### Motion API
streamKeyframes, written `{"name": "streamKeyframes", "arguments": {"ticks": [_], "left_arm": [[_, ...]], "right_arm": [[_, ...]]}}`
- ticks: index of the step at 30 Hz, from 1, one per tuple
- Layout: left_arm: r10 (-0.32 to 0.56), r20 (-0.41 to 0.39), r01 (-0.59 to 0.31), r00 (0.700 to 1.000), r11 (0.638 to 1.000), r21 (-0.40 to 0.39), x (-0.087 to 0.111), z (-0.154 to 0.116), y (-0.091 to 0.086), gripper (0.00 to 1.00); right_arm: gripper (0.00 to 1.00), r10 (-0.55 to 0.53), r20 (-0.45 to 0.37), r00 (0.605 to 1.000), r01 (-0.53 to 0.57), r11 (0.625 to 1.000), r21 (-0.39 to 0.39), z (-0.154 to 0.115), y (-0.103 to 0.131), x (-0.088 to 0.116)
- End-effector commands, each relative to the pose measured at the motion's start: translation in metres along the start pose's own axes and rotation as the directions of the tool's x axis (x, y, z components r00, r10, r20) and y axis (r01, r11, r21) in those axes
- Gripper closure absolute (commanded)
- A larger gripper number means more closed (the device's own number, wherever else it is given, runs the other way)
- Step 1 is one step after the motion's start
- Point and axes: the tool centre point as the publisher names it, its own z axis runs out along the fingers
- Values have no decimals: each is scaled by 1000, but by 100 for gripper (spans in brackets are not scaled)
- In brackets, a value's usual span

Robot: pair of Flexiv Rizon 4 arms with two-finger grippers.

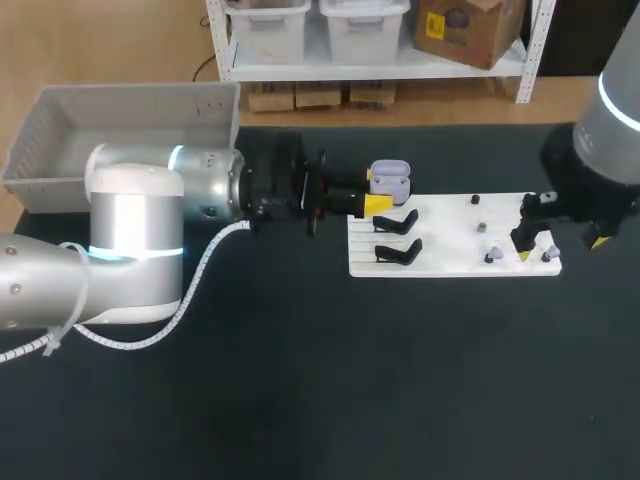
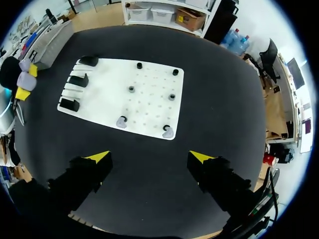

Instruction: Pick up each earbud case from the left stands, insert the matching earbuds, close the lid, and place the case in the box.

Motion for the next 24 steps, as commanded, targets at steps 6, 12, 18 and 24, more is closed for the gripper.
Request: {"name": "streamKeyframes", "arguments": {"ticks": [6,12,18,24], "left_arm": [[2,1,-2,1000,1000,-7,0,0,-2,100],[2,1,-2,1000,1000,-7,0,0,-2,100],[2,1,-2,1000,1000,-7,0,0,-2,100],[2,1,-2,1000,1000,-7,0,0,-2,100]], "right_arm": [[0,-12,-3,1000,12,999,45,16,1,-10],[11,-27,-16,1000,28,997,72,23,-5,-6],[26,-37,-23,999,38,996,84,28,-15,-8],[38,-60,-26,998,62,993,96,29,-20,-12]]}}
